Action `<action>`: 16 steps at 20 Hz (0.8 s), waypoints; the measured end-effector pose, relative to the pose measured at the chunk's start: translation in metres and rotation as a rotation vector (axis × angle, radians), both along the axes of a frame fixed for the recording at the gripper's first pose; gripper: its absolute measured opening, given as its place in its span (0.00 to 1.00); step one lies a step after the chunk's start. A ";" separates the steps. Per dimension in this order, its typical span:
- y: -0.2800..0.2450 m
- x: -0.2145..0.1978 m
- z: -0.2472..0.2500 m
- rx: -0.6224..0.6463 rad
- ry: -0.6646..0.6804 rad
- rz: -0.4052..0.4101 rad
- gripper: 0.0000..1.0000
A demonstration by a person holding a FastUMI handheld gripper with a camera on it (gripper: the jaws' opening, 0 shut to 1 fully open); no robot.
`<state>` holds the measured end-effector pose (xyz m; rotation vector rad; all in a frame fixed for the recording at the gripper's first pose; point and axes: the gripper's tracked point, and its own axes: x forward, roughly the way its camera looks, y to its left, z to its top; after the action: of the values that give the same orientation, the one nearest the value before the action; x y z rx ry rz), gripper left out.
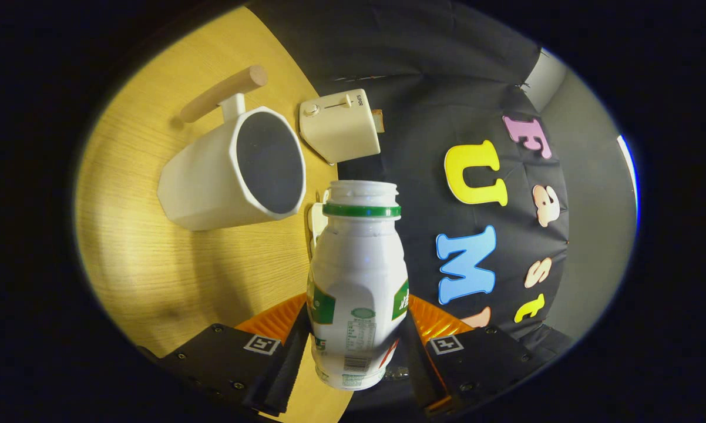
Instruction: Take the bottle from table, then pour the juice into the cup, finally place the bottle on the coaster
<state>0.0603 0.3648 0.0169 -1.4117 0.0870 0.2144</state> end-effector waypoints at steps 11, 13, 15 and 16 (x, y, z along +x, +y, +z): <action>0.005 0.005 0.006 -0.121 -0.044 0.020 0.77; 0.005 0.005 0.008 -0.144 -0.054 0.023 0.77; 0.003 0.007 0.010 -0.161 -0.057 0.021 0.77; 0.004 0.007 0.012 -0.169 -0.062 0.023 0.77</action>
<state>0.0670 0.3685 0.0285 -1.5867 0.0387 0.1850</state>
